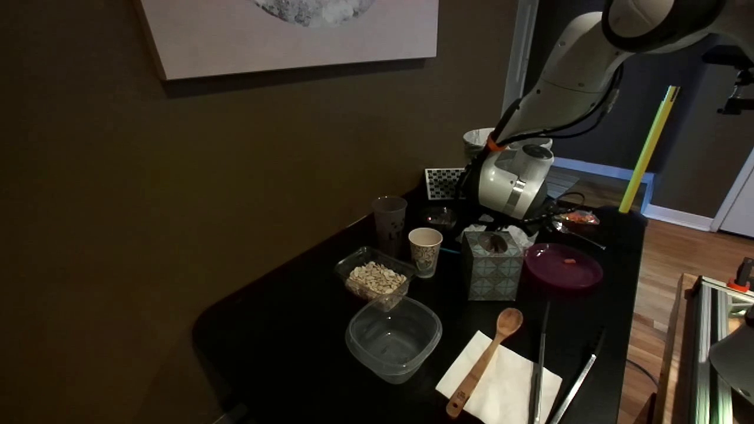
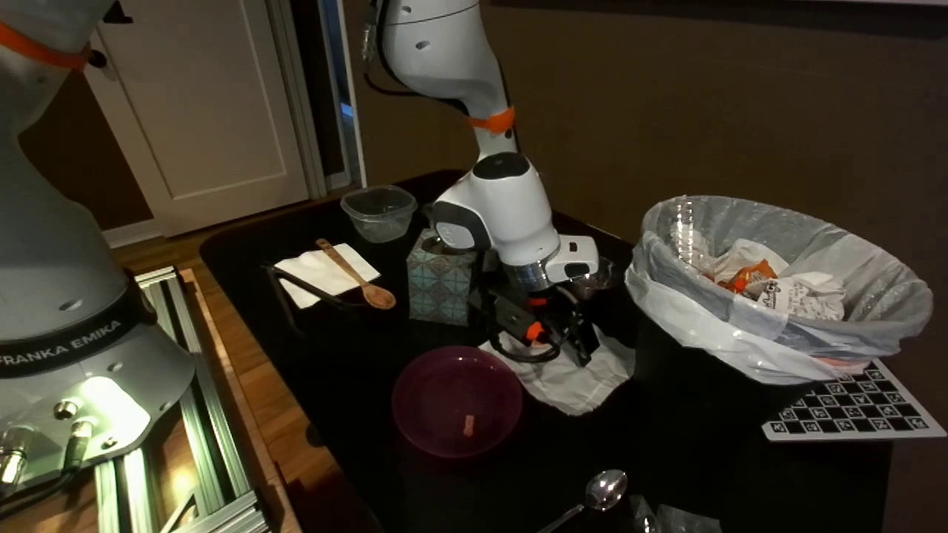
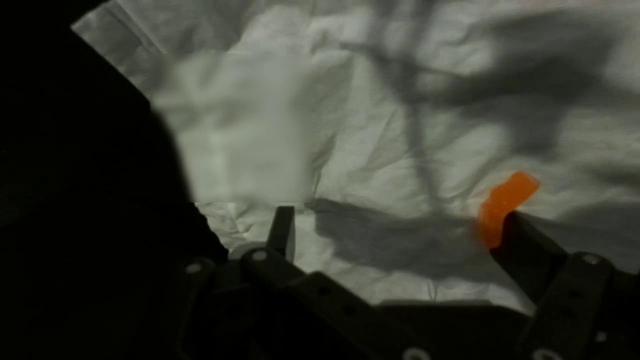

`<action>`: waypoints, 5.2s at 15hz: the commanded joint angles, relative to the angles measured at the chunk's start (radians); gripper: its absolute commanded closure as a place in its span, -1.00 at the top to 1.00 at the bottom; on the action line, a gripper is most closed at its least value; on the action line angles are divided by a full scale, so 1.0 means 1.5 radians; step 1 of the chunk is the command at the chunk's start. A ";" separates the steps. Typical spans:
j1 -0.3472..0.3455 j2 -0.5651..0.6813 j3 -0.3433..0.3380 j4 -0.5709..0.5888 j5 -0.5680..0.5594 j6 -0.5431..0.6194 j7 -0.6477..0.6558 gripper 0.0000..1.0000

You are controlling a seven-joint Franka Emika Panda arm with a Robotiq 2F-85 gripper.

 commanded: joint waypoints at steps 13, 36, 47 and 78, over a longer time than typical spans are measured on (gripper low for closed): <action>-0.302 0.071 0.275 -0.070 -0.268 0.182 0.098 1.00; -0.356 -0.039 0.131 -0.175 -0.869 0.052 0.742 1.00; -0.271 -0.076 0.069 -0.180 -0.865 0.059 0.772 -0.90; -0.344 -0.349 0.156 -0.385 -0.890 -0.230 0.754 1.00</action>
